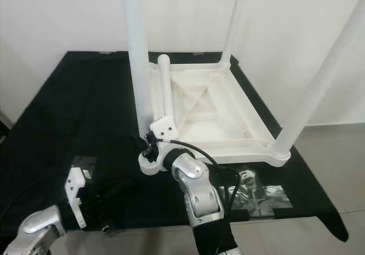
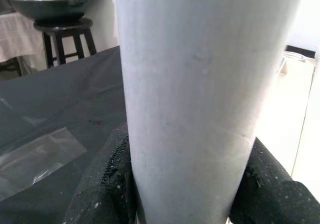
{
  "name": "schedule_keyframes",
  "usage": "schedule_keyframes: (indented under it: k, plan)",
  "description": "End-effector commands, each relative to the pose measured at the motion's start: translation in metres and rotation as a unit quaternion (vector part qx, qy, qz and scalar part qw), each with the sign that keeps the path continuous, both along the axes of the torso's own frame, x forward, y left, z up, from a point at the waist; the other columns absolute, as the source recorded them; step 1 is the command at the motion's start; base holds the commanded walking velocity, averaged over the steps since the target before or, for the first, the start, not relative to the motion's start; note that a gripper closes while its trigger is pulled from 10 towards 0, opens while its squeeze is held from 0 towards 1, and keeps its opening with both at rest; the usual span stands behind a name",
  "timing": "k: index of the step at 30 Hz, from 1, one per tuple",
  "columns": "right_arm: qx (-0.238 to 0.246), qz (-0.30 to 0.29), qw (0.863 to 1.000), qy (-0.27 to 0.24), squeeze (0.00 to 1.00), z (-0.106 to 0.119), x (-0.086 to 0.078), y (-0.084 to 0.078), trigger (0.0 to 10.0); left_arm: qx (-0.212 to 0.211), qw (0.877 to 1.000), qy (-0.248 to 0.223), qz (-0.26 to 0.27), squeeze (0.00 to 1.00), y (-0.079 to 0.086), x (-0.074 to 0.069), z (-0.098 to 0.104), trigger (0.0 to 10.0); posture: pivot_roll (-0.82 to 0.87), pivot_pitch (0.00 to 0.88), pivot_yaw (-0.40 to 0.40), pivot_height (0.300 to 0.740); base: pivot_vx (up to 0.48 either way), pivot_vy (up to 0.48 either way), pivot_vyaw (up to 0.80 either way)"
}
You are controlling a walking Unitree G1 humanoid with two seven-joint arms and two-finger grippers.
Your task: Building children table
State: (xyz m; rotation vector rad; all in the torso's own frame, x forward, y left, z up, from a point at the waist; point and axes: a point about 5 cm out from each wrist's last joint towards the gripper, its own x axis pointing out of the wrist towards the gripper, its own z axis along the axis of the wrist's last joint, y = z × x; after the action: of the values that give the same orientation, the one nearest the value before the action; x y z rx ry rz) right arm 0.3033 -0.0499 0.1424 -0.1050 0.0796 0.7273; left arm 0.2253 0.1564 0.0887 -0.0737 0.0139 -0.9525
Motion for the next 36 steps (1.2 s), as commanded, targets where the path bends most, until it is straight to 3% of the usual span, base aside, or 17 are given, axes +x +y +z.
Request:
schedule_keyframes:
  k: [1, 4, 5, 6, 9, 10, 15, 16, 17, 18, 20, 23, 28, 29, 30, 36]
  plan:
    - [-0.048, 0.017, 0.997, 0.060, 0.00, -0.027, -0.007, 0.004, 0.0, 0.005, 1.000, 0.005, -0.002, 0.00, 0.002, 0.001, -0.002, 10.0, 0.02, 0.038, -0.037, 0.740, 0.000, 0.000, 0.00]
    - [-0.049, 0.019, 0.997, 0.058, 0.00, -0.024, -0.006, 0.006, 0.0, 0.003, 1.000, 0.004, 0.003, 0.00, 0.002, 0.001, -0.001, 10.0, 0.02, 0.038, -0.035, 0.740, 0.000, 0.000, 0.00]
    - [-0.057, 0.005, 0.997, 0.057, 0.00, -0.022, -0.004, 0.005, 6.7, 0.003, 1.000, 0.003, 0.004, 0.00, 0.002, 0.001, -0.001, 10.0, 0.02, 0.037, -0.035, 0.740, 0.000, 0.000, 0.00]
    - [-0.054, 0.006, 0.997, 0.055, 0.00, -0.017, -0.002, 0.004, 10.0, 0.003, 1.000, 0.003, 0.004, 0.00, 0.002, 0.002, -0.001, 10.0, 0.02, 0.037, -0.035, 0.740, 0.000, 0.000, 0.00]
    - [-0.051, 0.007, 0.997, 0.053, 0.00, -0.015, -0.001, 0.003, 10.0, 0.002, 1.000, 0.003, 0.004, 0.00, 0.002, 0.002, -0.001, 10.0, 0.02, 0.037, -0.035, 0.740, 0.000, 0.000, 0.00]
    - [-0.031, 0.060, 0.997, 0.040, 1.00, -0.001, 0.007, -0.001, 10.0, 0.002, 1.000, 0.003, 0.002, 0.00, 0.001, 0.003, -0.001, 10.0, 0.02, 0.032, -0.035, 0.740, 0.000, 0.000, 0.00]
    - [-0.026, 0.113, 0.993, 0.014, 1.00, 0.013, 0.015, -0.005, 10.0, 0.001, 1.000, 0.003, 0.001, 0.00, 0.000, 0.004, -0.001, 10.0, 0.02, 0.030, -0.037, 0.740, 0.000, 0.000, 0.00]
    - [-0.036, 0.167, 0.985, -0.008, 0.85, 0.020, 0.017, -0.007, 10.0, 0.001, 1.000, 0.003, 0.001, 0.00, -0.001, 0.004, -0.001, 10.0, 0.03, 0.027, -0.039, 0.740, 0.000, 0.000, 0.00]
    - [-0.047, 0.222, 0.974, -0.022, 0.00, 0.026, 0.018, -0.009, 10.0, 0.000, 1.000, 0.002, 0.002, 0.00, -0.001, 0.005, -0.001, 10.0, 0.03, 0.026, -0.042, 0.740, 0.000, 0.000, 0.00]
    - [-0.047, 0.222, 0.974, -0.022, 0.00, 0.026, 0.018, -0.009, 10.0, 0.000, 1.000, 0.002, 0.002, 0.00, -0.001, 0.005, -0.001, 10.0, 0.03, 0.026, -0.042, 0.740, 0.000, 0.000, 0.00]
    - [-0.061, 0.288, 0.955, -0.030, 0.00, 0.033, 0.020, -0.013, 10.0, 0.000, 1.000, 0.002, 0.003, 0.00, -0.002, 0.005, -0.001, 10.0, 0.03, 0.024, -0.042, 0.740, 0.000, 0.000, 0.00]
    - [-0.068, 0.321, 0.944, -0.022, 0.00, 0.037, 0.027, -0.016, 10.0, -0.001, 1.000, 0.001, 0.003, 0.00, -0.002, 0.005, -0.001, 10.0, 0.04, 0.022, -0.045, 0.740, 0.000, 0.000, 0.00]
    - [-0.068, 0.340, 0.938, -0.013, 0.00, 0.048, 0.043, -0.018, 10.0, -0.001, 1.000, 0.001, 0.004, 0.00, -0.002, 0.005, 0.000, 10.0, 0.04, 0.020, -0.044, 0.740, 0.000, 0.000, 0.00]
    - [-0.067, 0.344, 0.937, -0.009, 0.00, 0.048, 0.045, -0.019, 8.8, -0.001, 1.000, 0.001, 0.004, 0.00, -0.002, 0.005, 0.000, 10.0, 0.04, 0.020, -0.044, 0.740, 0.000, 0.000, 0.00]
    - [-0.066, 0.350, 0.935, 0.000, 0.00, 0.048, 0.045, -0.019, 0.0, -0.001, 1.000, 0.001, 0.004, 0.00, -0.002, 0.005, 0.000, 10.0, 0.04, 0.020, -0.044, 0.740, 0.000, 0.000, 0.00]
    - [-0.059, 0.385, 0.921, 0.011, 0.00, 0.047, 0.047, -0.023, 0.0, 0.000, 1.000, 0.001, 0.005, 0.00, -0.001, 0.005, -0.001, 10.0, 0.05, 0.021, -0.045, 0.740, 0.000, 0.000, 0.00]
